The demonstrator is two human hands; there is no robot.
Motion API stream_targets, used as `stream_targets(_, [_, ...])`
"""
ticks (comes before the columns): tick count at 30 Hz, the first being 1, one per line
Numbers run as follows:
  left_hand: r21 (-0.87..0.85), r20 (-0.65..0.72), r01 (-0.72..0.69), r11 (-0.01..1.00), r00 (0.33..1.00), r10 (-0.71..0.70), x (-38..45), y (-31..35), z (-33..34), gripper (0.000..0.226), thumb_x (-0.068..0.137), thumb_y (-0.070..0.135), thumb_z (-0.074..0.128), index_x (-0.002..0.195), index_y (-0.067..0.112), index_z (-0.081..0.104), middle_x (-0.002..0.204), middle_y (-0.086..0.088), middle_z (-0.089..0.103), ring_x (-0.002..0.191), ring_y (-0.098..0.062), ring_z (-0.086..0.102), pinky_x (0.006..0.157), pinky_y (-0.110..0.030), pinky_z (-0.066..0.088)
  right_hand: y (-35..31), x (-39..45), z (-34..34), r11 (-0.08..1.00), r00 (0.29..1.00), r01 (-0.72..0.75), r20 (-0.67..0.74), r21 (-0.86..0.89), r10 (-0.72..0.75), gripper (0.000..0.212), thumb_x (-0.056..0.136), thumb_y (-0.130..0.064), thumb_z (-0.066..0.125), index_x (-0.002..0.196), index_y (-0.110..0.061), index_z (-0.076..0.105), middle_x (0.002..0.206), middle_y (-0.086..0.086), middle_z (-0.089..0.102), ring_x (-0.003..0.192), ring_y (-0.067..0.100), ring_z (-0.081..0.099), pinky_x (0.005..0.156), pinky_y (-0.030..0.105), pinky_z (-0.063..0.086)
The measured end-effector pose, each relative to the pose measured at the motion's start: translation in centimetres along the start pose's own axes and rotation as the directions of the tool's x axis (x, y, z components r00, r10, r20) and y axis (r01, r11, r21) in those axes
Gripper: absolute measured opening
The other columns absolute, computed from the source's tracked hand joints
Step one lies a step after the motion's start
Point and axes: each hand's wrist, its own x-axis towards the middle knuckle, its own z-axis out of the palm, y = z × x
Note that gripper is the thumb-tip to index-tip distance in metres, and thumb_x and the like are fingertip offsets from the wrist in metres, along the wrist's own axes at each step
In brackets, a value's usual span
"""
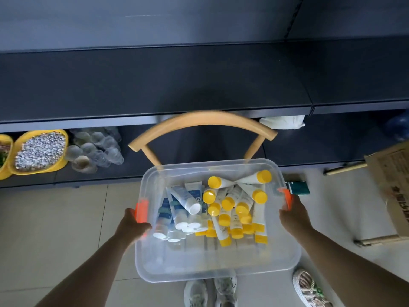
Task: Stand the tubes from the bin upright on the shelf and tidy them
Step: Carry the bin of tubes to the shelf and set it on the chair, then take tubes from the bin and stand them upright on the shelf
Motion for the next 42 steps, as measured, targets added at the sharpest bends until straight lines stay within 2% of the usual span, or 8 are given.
stream_targets(5, [0.049, -0.018, -0.006, 0.999, 1.000, 0.007, -0.2, -0.2, -0.1, 0.048, 0.076, 0.010, 0.071, 0.108, 0.007, 0.035, 0.094, -0.012, 0.054, 0.082, -0.028, 0.056, 0.075, -0.038, 0.053, -0.1, 0.0, 0.0, 1.000, 1.000, -0.007, 0.001, -0.017, 0.007, 0.036, 0.087, 0.003, 0.051, 0.122, -0.005, 0.045, 0.094, 0.011, 0.052, 0.089, 0.027, 0.054, 0.069, 0.031, 0.042])
stream_targets(9, [0.098, -0.091, -0.097, 0.991, 0.990, 0.106, -1.0, 0.2, 0.0, 0.066, 0.074, 0.020, 0.077, 0.123, 0.007, 0.036, 0.111, -0.014, 0.055, 0.097, -0.032, 0.058, 0.081, -0.039, 0.051, -0.6, -0.7, -0.6, 0.985, 0.996, 0.060, -0.050, -0.159, -0.069, 0.044, 0.085, -0.006, 0.062, 0.126, -0.005, 0.046, 0.114, 0.015, 0.056, 0.105, 0.032, 0.057, 0.082, 0.036, 0.050])
stream_targets(14, [0.218, -0.296, -0.346, 0.913, 0.868, 0.399, -2.1, 1.9, 0.2, 0.072, 0.077, 0.031, 0.074, 0.136, 0.012, 0.037, 0.137, -0.009, 0.042, 0.123, -0.028, 0.043, 0.103, -0.044, 0.040, -3.4, -1.4, -2.0, 0.911, 0.920, 0.289, -0.178, -0.295, -0.350, 0.040, 0.082, -0.006, 0.066, 0.119, 0.003, 0.052, 0.114, 0.022, 0.056, 0.107, 0.038, 0.054, 0.092, 0.047, 0.048])
stream_targets(21, [0.219, -0.273, -0.548, 0.808, 0.760, 0.589, -2.5, 6.7, 1.7, 0.058, 0.081, 0.027, 0.071, 0.131, 0.014, 0.045, 0.138, -0.005, 0.044, 0.128, -0.022, 0.041, 0.108, -0.034, 0.035, -8.1, -0.6, -2.3, 0.741, 0.808, 0.523, -0.032, -0.421, -0.588, 0.039, 0.079, -0.008, 0.070, 0.116, -0.003, 0.058, 0.110, 0.016, 0.059, 0.105, 0.036, 0.055, 0.086, 0.041, 0.046])
stream_targets(25, [0.212, -0.221, -0.597, 0.774, 0.742, 0.633, -2.2, 8.4, 2.7, 0.053, 0.083, 0.026, 0.068, 0.130, 0.013, 0.046, 0.134, -0.003, 0.047, 0.127, -0.020, 0.041, 0.106, -0.029, 0.033, -9.6, -0.5, -2.3, 0.710, 0.797, 0.543, 0.009, -0.448, -0.603, 0.041, 0.084, -0.013, 0.066, 0.122, -0.007, 0.053, 0.118, 0.011, 0.056, 0.112, 0.030, 0.052, 0.091, 0.036, 0.043])
stream_targets(31, [0.218, -0.090, -0.648, 0.730, 0.731, 0.676, -1.5, 12.1, 5.7, 0.051, 0.085, 0.033, 0.064, 0.130, 0.017, 0.045, 0.131, 0.000, 0.049, 0.121, -0.017, 0.046, 0.101, -0.030, 0.041, -10.9, 1.2, -1.9, 0.584, 0.810, 0.567, 0.260, -0.581, -0.526, 0.050, 0.094, -0.029, 0.054, 0.139, -0.016, 0.037, 0.137, 0.003, 0.047, 0.128, 0.019, 0.042, 0.104, 0.028, 0.033])
stream_targets(36, [0.355, 0.079, -0.687, 0.634, 0.698, 0.712, -0.6, 15.1, 9.3, 0.050, 0.090, 0.034, 0.058, 0.135, 0.020, 0.042, 0.135, 0.000, 0.049, 0.124, -0.018, 0.046, 0.102, -0.031, 0.041, -11.3, 3.6, -0.4, 0.379, 0.720, 0.629, 0.325, -0.679, -0.613, 0.043, 0.093, -0.026, 0.047, 0.134, -0.014, 0.038, 0.106, 0.004, 0.067, 0.098, 0.022, 0.062, 0.082, 0.034, 0.050])
stream_targets(42, [0.572, 0.227, -0.673, 0.469, 0.679, 0.698, 0.4, 17.0, 12.7, 0.041, 0.093, 0.028, 0.053, 0.131, 0.016, 0.046, 0.127, -0.006, 0.056, 0.117, -0.024, 0.053, 0.098, -0.037, 0.046, -10.4, 4.7, 1.1, 0.123, 0.618, 0.732, 0.577, -0.670, -0.534, 0.036, 0.096, -0.018, 0.045, 0.130, -0.009, 0.041, 0.123, 0.008, 0.058, 0.109, 0.025, 0.059, 0.085, 0.037, 0.049])
